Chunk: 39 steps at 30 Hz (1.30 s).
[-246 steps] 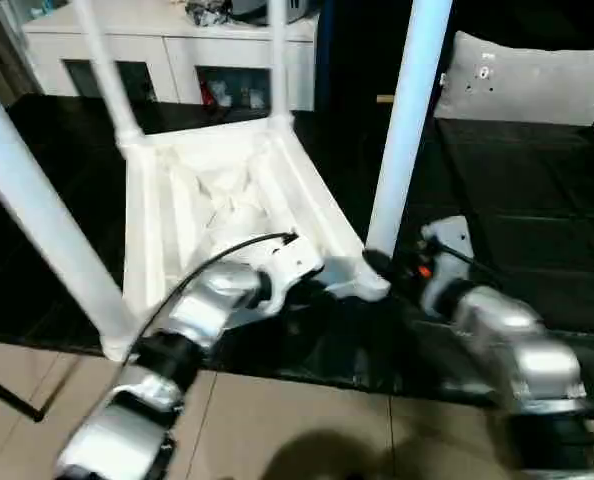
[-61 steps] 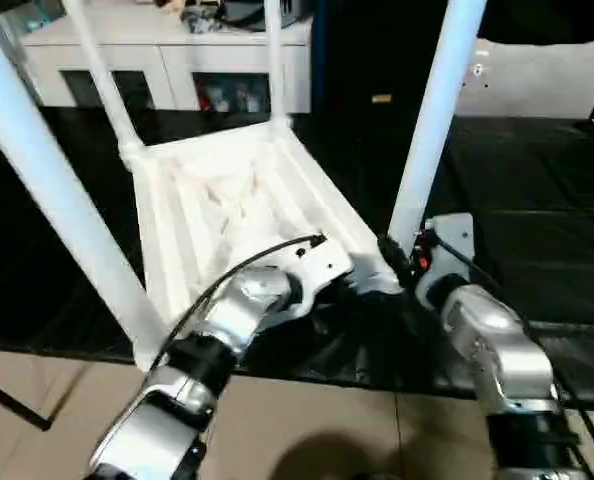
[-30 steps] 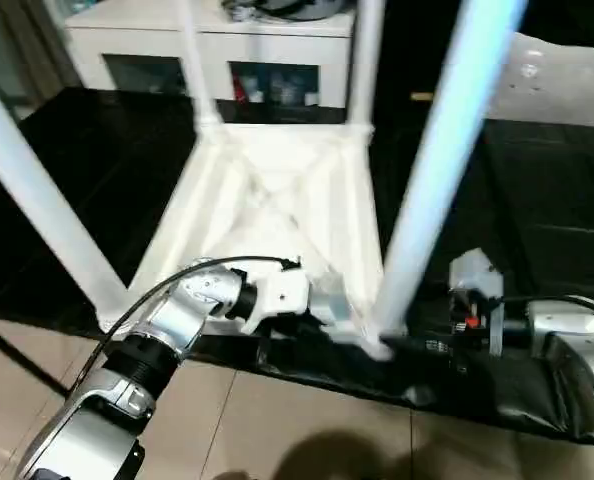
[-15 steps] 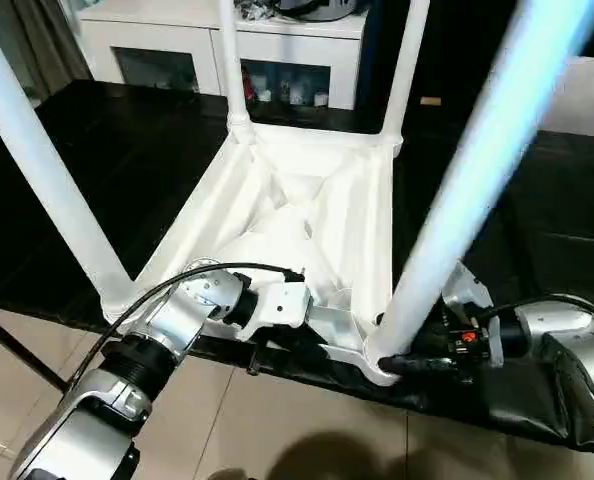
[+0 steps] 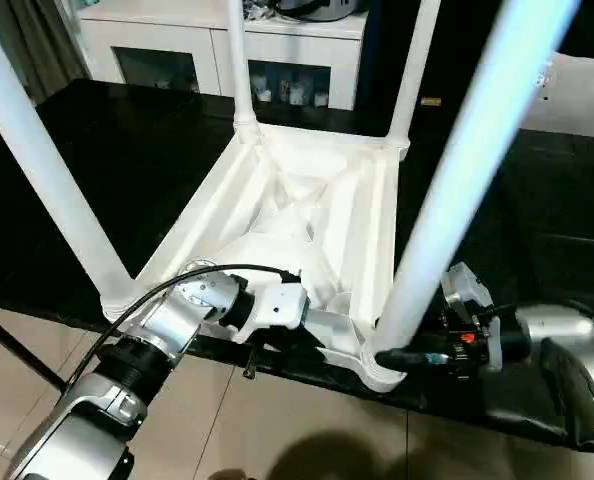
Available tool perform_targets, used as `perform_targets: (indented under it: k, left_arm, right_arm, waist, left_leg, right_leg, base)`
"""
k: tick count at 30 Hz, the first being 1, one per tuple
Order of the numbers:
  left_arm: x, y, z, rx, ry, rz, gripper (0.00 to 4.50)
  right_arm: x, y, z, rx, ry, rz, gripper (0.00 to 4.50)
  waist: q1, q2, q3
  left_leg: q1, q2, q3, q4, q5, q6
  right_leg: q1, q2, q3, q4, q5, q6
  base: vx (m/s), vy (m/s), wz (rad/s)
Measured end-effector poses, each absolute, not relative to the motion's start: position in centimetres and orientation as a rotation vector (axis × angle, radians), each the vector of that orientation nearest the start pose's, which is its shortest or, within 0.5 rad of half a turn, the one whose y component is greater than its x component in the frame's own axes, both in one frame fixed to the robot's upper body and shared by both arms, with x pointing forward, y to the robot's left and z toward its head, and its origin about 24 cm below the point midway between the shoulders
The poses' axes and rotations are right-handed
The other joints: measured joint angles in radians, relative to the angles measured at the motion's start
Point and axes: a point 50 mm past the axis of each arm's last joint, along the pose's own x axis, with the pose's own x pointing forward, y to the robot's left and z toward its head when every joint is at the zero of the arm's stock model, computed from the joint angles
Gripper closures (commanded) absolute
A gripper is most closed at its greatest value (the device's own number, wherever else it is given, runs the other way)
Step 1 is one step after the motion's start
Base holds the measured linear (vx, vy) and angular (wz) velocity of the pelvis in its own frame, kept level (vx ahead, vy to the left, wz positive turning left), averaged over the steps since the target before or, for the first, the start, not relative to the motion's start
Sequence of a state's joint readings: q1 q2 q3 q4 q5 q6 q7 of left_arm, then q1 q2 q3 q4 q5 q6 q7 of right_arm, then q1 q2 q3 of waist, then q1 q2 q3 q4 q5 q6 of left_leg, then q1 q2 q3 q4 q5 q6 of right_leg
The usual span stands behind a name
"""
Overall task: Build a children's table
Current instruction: Rotate leg to tighten
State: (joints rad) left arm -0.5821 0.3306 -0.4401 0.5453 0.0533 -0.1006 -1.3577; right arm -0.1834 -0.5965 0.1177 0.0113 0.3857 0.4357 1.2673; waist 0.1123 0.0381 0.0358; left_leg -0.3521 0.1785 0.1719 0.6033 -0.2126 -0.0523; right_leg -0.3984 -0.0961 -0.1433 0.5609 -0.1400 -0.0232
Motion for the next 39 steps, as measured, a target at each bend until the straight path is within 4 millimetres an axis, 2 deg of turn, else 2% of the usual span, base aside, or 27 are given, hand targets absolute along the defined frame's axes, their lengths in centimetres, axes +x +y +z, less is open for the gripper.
perform_targets:
  k: [2,4,7,8,9,11,12,14,15,16,19,22,25,26,29,31,32,35,36,39]
  left_arm:
    - [29.5,9.3,4.7,0.563,0.359,-1.639,4.50]
    - [30.1,9.4,4.5,0.535,0.386,-1.537,4.50]
    - [30.8,8.6,4.3,0.490,0.397,-1.411,4.50]
    - [31.0,7.9,4.2,0.465,0.394,-1.358,4.50]
    - [31.3,7.3,4.1,0.448,0.393,-1.314,4.50]
    - [31.8,6.3,3.9,0.419,0.396,-1.225,4.50]
    - [32.0,5.8,4.0,0.410,0.394,-1.191,4.50]
    - [32.3,4.7,3.9,0.391,0.393,-1.130,4.50]
    - [32.4,4.2,4.0,0.390,0.390,-1.106,4.50]
    - [32.6,3.8,4.0,0.392,0.386,-1.089,4.50]
    - [32.7,3.3,4.1,0.389,0.381,-1.064,4.50]
    - [32.8,3.3,4.3,0.391,0.375,-1.065,4.50]
    - [32.8,3.5,4.5,0.403,0.360,-1.085,4.50]
    - [32.8,3.7,4.6,0.411,0.353,-1.101,4.50]
    - [32.7,4.5,4.8,0.436,0.330,-1.140,4.50]
    - [32.8,5.3,5.0,0.459,0.317,-1.166,4.50]
    - [32.6,6.0,5.0,0.468,0.310,-1.200,4.50]
    - [32.2,7.1,5.0,0.479,0.302,-1.271,4.50]
    - [32.1,7.4,5.0,0.487,0.304,-1.292,4.50]
    - [31.7,7.9,5.0,0.519,0.300,-1.372,4.50]
  right_arm:
    - [24.6,-18.2,6.6,0.003,0.428,1.262,2.38]
    - [25.4,-17.6,6.3,0.008,0.402,1.126,2.39]
    - [26.7,-16.9,6.0,0.014,0.364,0.902,2.43]
    - [27.3,-16.7,5.9,0.020,0.350,0.802,2.44]
    - [27.8,-16.4,5.8,0.029,0.337,0.720,2.46]
    - [28.8,-15.6,5.6,0.066,0.325,0.551,2.46]
    - [29.3,-15.3,5.8,0.075,0.320,0.489,2.46]
    - [30.1,-14.9,5.8,0.092,0.314,0.376,2.46]
    - [30.4,-14.7,5.9,0.089,0.309,0.341,2.46]
    - [30.7,-14.7,5.9,0.083,0.304,0.315,1.92]
    - [31.1,-14.3,6.0,0.096,0.281,0.287,1.72]
    - [31.1,-14.4,6.1,0.100,0.267,0.288,1.41]
    - [30.8,-14.6,6.3,0.109,0.253,0.327,1.19]
    - [30.5,-14.9,6.4,0.105,0.246,0.353,0.95]
    - [29.9,-15.5,6.6,0.096,0.241,0.455,0.85]
    - [29.5,-16.3,6.9,0.071,0.236,0.523,0.73]
    - [29.1,-17.1,7.1,0.029,0.250,0.603,0.48]
    - [28.7,-17.8,7.7,-0.012,0.249,0.746,0.41]
    - [28.6,-17.9,7.8,-0.018,0.248,0.773,0.20]
    - [28.1,-18.3,8.1,-0.067,0.264,0.887,0.07]
  waist:
    - [-0.007,0.000,0.000]
    - [-0.024,-0.001,0.001]
    - [-0.067,0.000,0.001]
    - [-0.083,0.002,0.001]
    - [-0.092,0.003,0.001]
    - [-0.117,0.012,0.003]
    - [-0.129,0.016,0.005]
    - [-0.140,0.026,0.008]
    - [-0.145,0.027,0.008]
    - [-0.151,0.027,0.008]
    - [-0.160,0.029,0.008]
    - [-0.157,0.030,0.007]
    - [-0.151,0.028,0.008]
    - [-0.142,0.027,0.008]
    - [-0.123,0.024,0.010]
    - [-0.110,0.022,0.011]
    - [-0.102,0.023,0.011]
    - [-0.082,0.019,0.012]
    - [-0.076,0.018,0.012]
    - [-0.058,0.014,0.014]
  left_leg:
    - [0.002,0.000,0.000,0.000,0.000,-0.001]
    - [0.003,0.000,0.000,0.000,0.001,-0.003]
    - [0.002,0.001,-0.003,0.001,0.002,-0.005]
    - [0.004,0.004,-0.005,0.000,0.002,-0.005]
    - [0.003,0.006,-0.005,0.000,0.002,-0.005]
    - [0.002,0.013,-0.010,0.002,0.002,-0.005]
    - [0.002,0.013,-0.011,0.002,0.002,-0.004]
    - [0.003,0.011,-0.012,0.001,0.002,-0.004]
    - [0.003,0.009,-0.012,0.002,0.002,-0.004]
    - [0.002,0.008,-0.012,0.002,0.001,-0.003]
    - [0.001,0.005,-0.013,0.000,0.000,-0.001]
    - [0.000,0.002,-0.014,-0.003,0.000,0.000]
    - [-0.003,-0.004,-0.013,-0.003,-0.001,0.002]
    - [-0.003,-0.006,-0.012,-0.004,-0.001,0.002]
    - [-0.004,-0.005,-0.011,-0.006,0.002,0.007]
    - [-0.010,-0.005,-0.011,-0.006,0.002,0.007]
    - [-0.013,-0.005,-0.011,-0.006,0.002,0.007]
    - [-0.013,-0.003,-0.011,-0.004,0.002,0.007]
    - [-0.013,-0.003,-0.011,-0.003,0.003,0.007]
    - [-0.013,-0.003,-0.009,0.000,0.002,0.007]
  right_leg:
    - [0.001,0.000,0.000,0.000,0.000,0.000]
    - [0.003,0.000,0.000,0.000,0.000,0.000]
    - [0.005,0.000,-0.009,-0.011,0.000,0.001]
    - [0.008,0.001,-0.016,-0.021,0.000,0.001]
    - [0.009,0.002,-0.020,-0.026,0.000,0.001]
    - [0.019,0.002,-0.038,-0.044,0.000,0.001]
    - [0.021,0.002,-0.039,-0.048,0.000,0.001]
    - [0.025,0.001,-0.039,-0.054,0.000,0.001]
    - [0.025,0.000,-0.039,-0.054,0.000,0.001]
    - [0.025,-0.001,-0.039,-0.054,0.000,0.001]
    - [0.025,-0.003,-0.038,-0.054,0.000,0.001]
    - [0.023,-0.003,-0.033,-0.050,0.001,0.002]
    - [0.017,-0.010,-0.028,-0.033,0.001,0.002]
    - [0.013,-0.013,-0.027,-0.025,0.002,0.002]
    - [0.004,-0.013,-0.025,-0.009,0.000,0.000]
    - [-0.006,-0.013,-0.024,0.000,-0.004,-0.002]
    - [-0.009,-0.013,-0.024,0.002,-0.005,-0.003]
    - [-0.010,-0.012,-0.024,0.005,-0.006,-0.004]
    - [-0.010,-0.012,-0.024,0.005,-0.006,-0.005]
    - [-0.010,-0.012,-0.019,0.006,-0.005,-0.004]
  base:
    - [0.000,0.000,0.00]
    - [0.000,0.000,0.00]
    - [0.000,0.000,0.00]
    - [0.000,0.000,0.00]
    - [0.000,0.000,0.00]
    - [0.000,0.000,0.00]
    - [0.000,0.000,0.00]
    - [0.000,0.000,0.00]
    - [0.000,0.000,0.00]
    - [0.000,0.000,0.00]
    - [0.000,0.000,0.00]
    - [0.000,0.000,0.00]
    - [0.000,0.000,0.00]
    - [0.000,0.000,0.00]
    - [0.000,0.000,0.00]
    - [0.000,0.000,0.00]
    - [0.000,0.000,0.00]
    - [0.000,0.000,0.00]
    - [0.000,0.000,0.00]
    - [0.000,0.000,0.00]
